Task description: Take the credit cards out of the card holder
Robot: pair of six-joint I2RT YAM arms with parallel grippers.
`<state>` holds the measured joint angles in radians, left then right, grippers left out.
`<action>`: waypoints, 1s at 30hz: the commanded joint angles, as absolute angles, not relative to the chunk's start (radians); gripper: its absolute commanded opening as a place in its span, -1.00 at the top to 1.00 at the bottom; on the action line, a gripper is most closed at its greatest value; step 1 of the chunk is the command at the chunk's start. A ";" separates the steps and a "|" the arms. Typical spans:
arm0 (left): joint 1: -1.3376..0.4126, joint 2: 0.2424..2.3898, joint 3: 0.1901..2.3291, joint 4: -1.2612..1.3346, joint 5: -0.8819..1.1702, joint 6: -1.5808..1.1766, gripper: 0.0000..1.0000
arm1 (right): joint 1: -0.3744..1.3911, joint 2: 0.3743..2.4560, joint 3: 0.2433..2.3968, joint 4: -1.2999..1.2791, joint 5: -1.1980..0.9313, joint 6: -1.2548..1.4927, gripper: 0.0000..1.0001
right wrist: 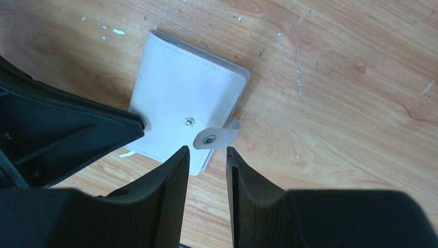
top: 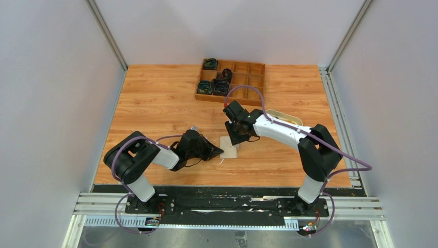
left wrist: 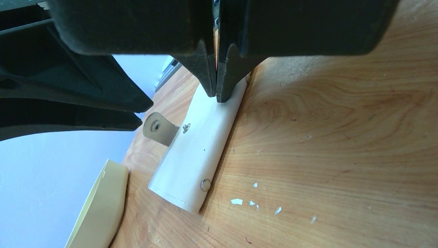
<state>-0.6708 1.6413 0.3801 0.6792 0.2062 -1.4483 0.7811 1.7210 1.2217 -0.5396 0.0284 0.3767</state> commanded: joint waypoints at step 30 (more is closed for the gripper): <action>-0.675 1.672 0.364 0.627 0.194 -1.426 1.00 | 0.821 1.769 1.281 -0.586 0.119 0.385 1.00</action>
<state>-0.6708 1.6428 0.3801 0.6800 0.2070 -1.4483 0.8051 1.7851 1.2690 -0.5541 0.1001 0.3775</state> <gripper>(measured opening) 0.011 0.029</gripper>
